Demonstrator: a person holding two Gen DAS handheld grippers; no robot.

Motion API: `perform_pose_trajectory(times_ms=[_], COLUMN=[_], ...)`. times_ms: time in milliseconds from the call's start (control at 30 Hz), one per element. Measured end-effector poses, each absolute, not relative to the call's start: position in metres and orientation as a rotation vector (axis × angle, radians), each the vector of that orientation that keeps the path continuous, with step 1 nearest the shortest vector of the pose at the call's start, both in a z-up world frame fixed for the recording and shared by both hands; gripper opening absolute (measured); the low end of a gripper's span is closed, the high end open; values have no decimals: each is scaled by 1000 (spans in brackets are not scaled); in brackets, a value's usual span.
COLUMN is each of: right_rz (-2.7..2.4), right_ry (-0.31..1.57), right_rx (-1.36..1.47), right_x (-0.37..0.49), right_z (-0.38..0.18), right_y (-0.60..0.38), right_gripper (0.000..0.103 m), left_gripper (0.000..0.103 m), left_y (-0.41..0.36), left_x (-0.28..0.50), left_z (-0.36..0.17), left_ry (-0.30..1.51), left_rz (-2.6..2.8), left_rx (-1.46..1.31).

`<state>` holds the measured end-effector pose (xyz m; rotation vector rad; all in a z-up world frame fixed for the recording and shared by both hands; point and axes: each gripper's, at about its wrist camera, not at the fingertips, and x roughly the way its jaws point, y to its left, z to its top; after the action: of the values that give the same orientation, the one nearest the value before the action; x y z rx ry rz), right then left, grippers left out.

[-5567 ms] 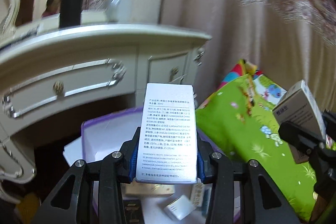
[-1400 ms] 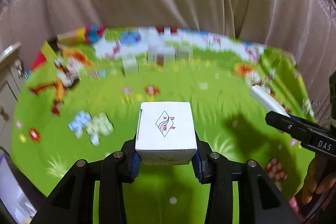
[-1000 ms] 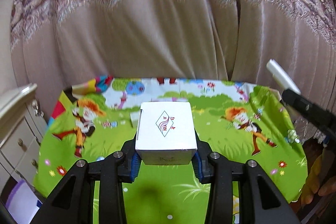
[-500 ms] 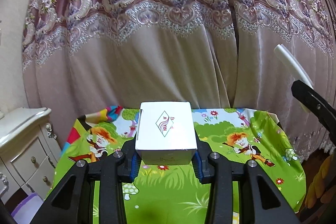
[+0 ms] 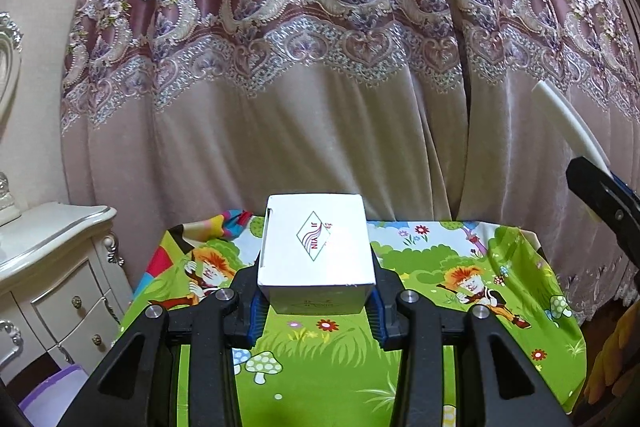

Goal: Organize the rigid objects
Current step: 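Lift both held boxes and carry them over the storage box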

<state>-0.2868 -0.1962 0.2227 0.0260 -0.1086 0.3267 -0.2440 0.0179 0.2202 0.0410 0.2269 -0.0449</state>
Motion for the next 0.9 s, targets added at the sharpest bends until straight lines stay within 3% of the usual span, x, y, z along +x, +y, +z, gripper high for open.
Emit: perform_pose_trajectory(times_ms=[533,900], right_rz=[621,983], right_ry=[-108,76], right_rx=[-116,-276], right_x=[-295,-292], right_z=[218,169], right_y=[-91,43], right_gripper=[68,68], left_gripper=[42,42], left_y=[129,239], left_x=[-293,-330], left_z=[204,145], left_ry=[191,368], left_rz=[263,535], left_rx=[-41,-152])
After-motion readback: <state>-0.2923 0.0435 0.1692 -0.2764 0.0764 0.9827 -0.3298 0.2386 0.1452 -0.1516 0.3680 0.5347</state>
